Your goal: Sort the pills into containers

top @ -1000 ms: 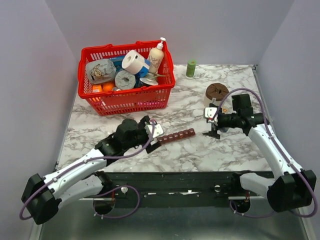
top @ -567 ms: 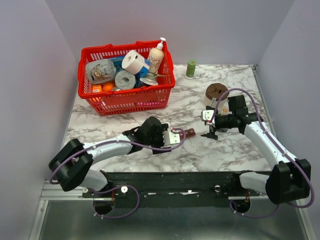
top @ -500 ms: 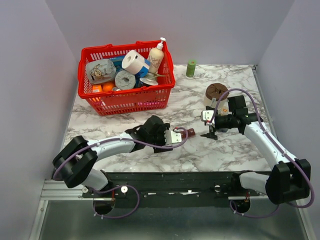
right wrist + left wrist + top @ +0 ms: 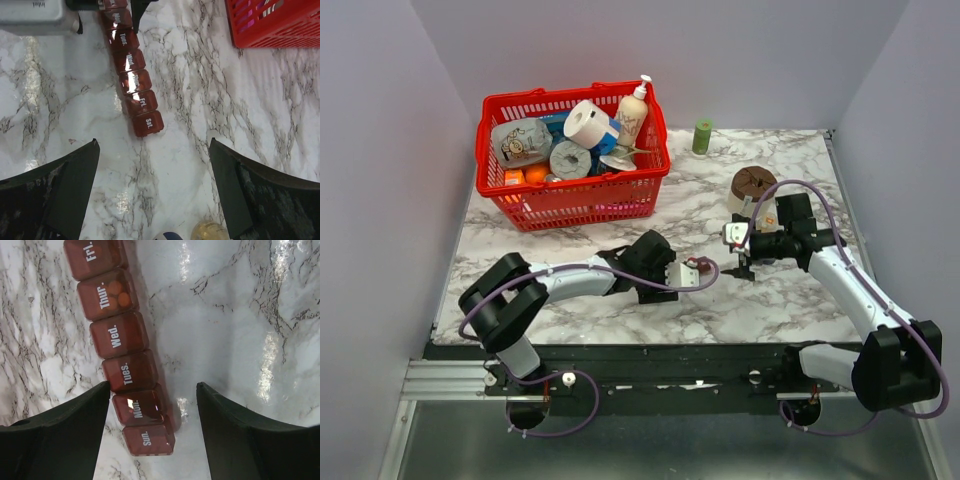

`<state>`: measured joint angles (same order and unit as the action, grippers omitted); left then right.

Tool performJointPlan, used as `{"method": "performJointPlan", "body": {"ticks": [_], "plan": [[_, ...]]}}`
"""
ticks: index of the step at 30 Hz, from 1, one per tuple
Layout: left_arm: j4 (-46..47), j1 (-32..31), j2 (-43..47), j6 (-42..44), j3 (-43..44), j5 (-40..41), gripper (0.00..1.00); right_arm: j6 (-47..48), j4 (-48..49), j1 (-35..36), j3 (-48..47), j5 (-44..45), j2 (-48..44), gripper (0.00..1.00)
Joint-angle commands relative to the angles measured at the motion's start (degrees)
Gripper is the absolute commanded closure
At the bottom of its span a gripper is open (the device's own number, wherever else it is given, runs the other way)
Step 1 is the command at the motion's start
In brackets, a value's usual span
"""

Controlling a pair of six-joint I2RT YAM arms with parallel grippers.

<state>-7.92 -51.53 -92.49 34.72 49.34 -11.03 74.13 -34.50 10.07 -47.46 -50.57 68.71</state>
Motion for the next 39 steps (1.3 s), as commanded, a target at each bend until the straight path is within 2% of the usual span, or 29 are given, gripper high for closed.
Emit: {"method": "performJointPlan", "body": {"ticks": [1, 7, 9, 12, 13, 20, 32, 36, 39], "plan": [[-3.05, -0.77, -3.05, 0.35, 3.38, 2.85, 0.26, 0.4, 1.28, -0.4, 0.88, -0.67, -1.38, 0.0], [-4.99, -1.12, -5.25, 0.61, 4.8, 4.08, 0.37, 0.49, 1.19, -1.63, 1.32, -0.85, -1.65, 0.0], [-4.82, -1.12, -5.34, 0.44, 4.8, 4.43, 0.37, 0.4, 1.19, -1.8, 1.41, -0.94, -1.56, 0.0], [-3.68, -1.12, -4.73, -0.09, 4.36, 5.14, 0.33, 0.32, 1.1, -2.15, 1.41, -1.11, -1.3, 0.0], [-2.81, -1.12, -4.28, -0.09, 3.75, 5.05, 0.26, 0.32, 1.02, -2.07, 1.41, -1.2, -1.21, 0.0], [-1.48, -1.12, -2.7, -1.06, 3.3, 3.3, 0.25, 0.14, 0.84, -2.15, 1.49, -1.9, -1.12, 0.0], [-4.91, -1.12, -7.18, -2.46, 7.44, 3.03, 0.27, -0.12, 0.58, -2.33, 1.32, -1.9, -0.94, 0.0], [-5.61, -1.12, -7.97, -2.64, 8.14, 3.2, 0.3, -0.12, 0.49, -2.33, 1.32, -1.99, -0.86, 0.0], [-6.84, -1.12, -8.76, -2.64, 9.1, 3.21, 0.42, -0.12, 0.4, -2.33, 1.32, -1.91, -0.86, 0.0]]}}
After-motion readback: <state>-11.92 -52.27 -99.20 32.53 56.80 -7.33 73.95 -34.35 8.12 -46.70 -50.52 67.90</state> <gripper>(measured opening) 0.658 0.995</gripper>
